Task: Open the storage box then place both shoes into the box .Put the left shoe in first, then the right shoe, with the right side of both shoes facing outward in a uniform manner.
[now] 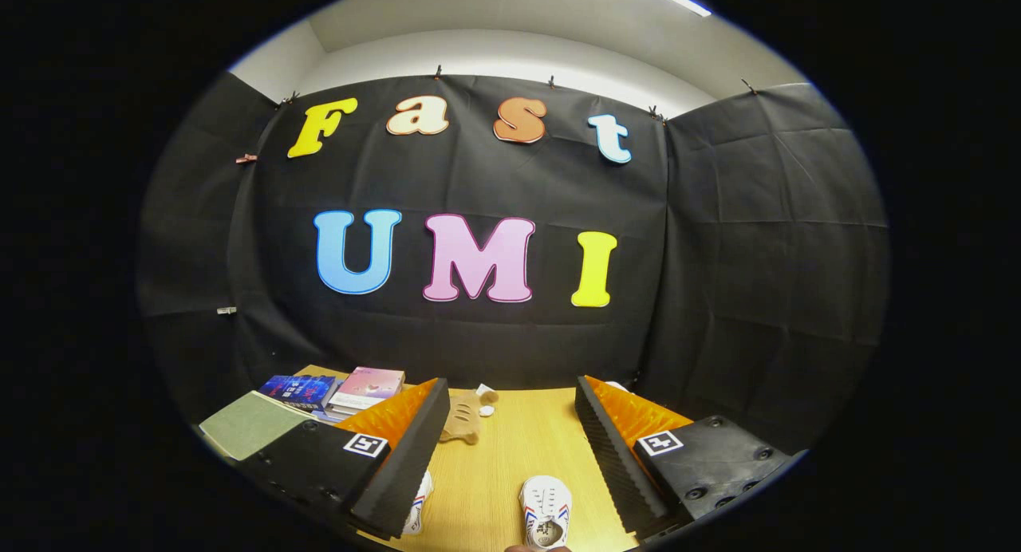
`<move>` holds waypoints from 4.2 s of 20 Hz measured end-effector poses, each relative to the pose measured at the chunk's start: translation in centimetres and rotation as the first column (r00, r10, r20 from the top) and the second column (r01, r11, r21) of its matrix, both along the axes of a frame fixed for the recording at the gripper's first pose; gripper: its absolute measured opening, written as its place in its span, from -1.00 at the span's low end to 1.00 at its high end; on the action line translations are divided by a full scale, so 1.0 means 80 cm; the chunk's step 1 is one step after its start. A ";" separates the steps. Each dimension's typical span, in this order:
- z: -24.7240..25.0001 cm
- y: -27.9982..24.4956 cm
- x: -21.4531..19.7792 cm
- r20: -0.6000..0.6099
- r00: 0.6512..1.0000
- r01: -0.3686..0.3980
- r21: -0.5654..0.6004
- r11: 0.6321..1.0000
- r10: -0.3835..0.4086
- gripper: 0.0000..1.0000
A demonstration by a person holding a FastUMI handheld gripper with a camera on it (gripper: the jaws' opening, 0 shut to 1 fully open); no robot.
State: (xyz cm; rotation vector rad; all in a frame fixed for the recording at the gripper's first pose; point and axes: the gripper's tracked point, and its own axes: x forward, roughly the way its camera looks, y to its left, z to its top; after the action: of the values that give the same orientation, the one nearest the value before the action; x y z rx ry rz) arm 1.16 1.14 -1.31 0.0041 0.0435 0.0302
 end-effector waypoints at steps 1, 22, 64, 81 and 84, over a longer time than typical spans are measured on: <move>0.000 0.002 0.000 0.000 1.000 -0.003 0.006 1.000 0.003 0.95; -0.129 0.197 -0.050 -0.261 0.793 -0.422 0.415 0.806 0.550 0.97; -0.248 0.420 -0.127 -0.354 0.209 -0.059 0.926 0.373 0.912 -0.90; -0.063 0.611 -0.134 -0.358 0.163 -0.249 0.887 0.389 0.920 -0.90; -0.052 0.674 -0.149 -0.351 0.162 -0.301 0.873 0.385 0.922 -0.90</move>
State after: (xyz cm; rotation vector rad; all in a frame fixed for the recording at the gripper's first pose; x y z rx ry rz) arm -10.78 55.03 -5.49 0.7428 1.0837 1.0408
